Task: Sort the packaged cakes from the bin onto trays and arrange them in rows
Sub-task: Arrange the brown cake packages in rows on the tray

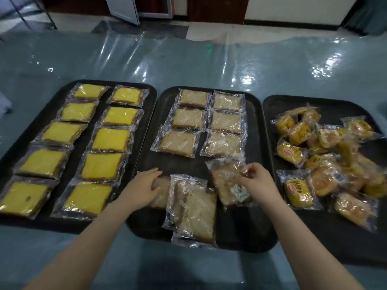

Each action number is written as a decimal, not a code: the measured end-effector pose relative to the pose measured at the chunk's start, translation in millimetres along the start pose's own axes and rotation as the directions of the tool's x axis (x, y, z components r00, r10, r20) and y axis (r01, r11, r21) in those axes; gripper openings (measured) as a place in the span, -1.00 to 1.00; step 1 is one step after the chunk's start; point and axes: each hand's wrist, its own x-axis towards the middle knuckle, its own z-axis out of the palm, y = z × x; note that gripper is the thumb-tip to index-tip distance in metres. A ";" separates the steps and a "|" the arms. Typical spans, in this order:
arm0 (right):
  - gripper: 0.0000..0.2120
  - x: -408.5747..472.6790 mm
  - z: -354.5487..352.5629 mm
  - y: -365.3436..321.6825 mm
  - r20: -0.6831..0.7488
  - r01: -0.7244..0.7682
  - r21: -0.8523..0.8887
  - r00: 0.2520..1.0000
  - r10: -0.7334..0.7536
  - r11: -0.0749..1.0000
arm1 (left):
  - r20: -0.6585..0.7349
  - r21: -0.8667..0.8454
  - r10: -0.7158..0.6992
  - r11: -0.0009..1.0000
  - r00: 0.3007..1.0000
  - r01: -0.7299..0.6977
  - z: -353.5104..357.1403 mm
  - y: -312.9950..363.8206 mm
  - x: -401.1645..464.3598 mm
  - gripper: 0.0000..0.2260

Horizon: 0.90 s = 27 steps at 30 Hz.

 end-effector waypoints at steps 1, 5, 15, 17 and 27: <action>-0.77 0.9 -2.5 -5.3 -0.018 0.026 0.044 1.000 -0.025 0.999 | 0.013 0.085 0.017 0.996 1.000 -0.018 -5.6 -2.5 0.4 -0.48; -0.69 3.0 -8.8 -18.3 -0.147 0.218 -0.003 0.965 -0.216 0.976 | 0.050 0.303 -0.019 0.953 0.999 0.003 -24.3 -3.5 6.9 -0.52; -0.62 -4.6 29.7 26.2 0.268 0.496 -0.514 0.868 -0.419 0.700 | -0.341 -0.019 -0.020 1.000 0.940 0.014 -63.4 -8.9 28.0 -0.81; -0.59 -5.8 31.0 30.8 0.254 0.510 -0.504 0.859 -0.445 0.697 | -0.301 -0.071 -0.041 0.997 0.953 0.020 -65.1 -5.4 32.4 -0.81; -0.54 -17.5 27.0 48.7 0.300 0.570 -0.530 0.819 -0.490 0.628 | -0.126 0.078 0.065 0.995 0.990 -0.055 -37.5 23.0 54.1 -0.66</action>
